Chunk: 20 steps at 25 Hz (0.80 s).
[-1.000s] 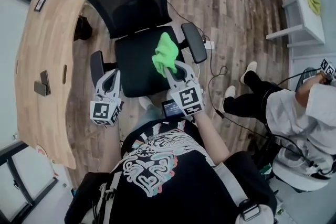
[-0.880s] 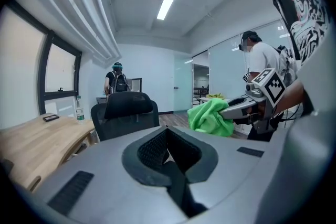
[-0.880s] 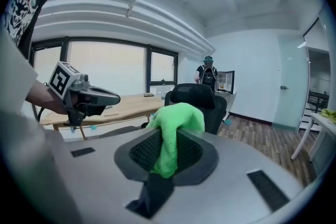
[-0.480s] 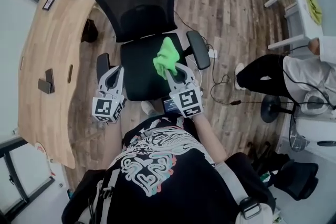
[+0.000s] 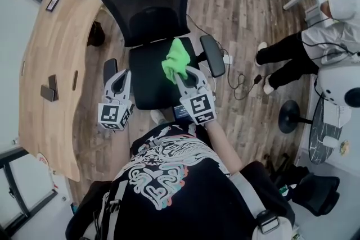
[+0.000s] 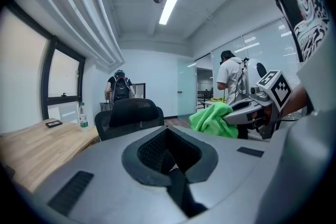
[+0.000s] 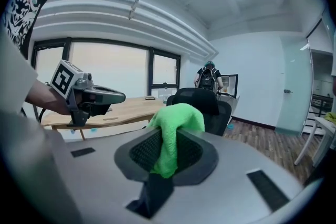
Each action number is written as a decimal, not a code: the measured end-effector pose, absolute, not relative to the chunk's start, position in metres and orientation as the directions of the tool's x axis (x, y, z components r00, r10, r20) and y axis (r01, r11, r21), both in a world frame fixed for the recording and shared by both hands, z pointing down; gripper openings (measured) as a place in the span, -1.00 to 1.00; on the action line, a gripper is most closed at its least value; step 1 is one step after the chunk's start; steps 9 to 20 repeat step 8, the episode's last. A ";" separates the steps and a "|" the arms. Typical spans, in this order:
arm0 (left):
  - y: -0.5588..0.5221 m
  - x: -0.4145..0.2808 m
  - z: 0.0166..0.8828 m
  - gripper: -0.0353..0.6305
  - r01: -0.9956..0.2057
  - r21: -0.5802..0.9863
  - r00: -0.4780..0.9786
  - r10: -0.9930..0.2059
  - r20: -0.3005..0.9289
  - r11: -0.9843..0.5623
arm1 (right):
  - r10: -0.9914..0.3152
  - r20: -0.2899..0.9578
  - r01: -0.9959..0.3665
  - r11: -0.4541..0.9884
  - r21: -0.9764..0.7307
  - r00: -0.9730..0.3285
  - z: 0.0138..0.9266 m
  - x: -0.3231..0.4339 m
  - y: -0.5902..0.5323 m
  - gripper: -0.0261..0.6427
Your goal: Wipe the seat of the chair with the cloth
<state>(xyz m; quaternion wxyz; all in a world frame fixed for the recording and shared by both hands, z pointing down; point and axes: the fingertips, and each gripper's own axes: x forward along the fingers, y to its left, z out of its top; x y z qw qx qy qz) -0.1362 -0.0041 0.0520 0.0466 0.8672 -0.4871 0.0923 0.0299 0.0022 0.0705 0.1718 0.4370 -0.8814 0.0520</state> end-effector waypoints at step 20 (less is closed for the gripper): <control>-0.011 -0.136 0.052 -0.89 -0.854 -0.010 0.508 -0.837 0.203 -0.521 | -0.744 0.347 -0.777 0.626 0.065 -0.571 0.070 0.025 -0.004 -0.77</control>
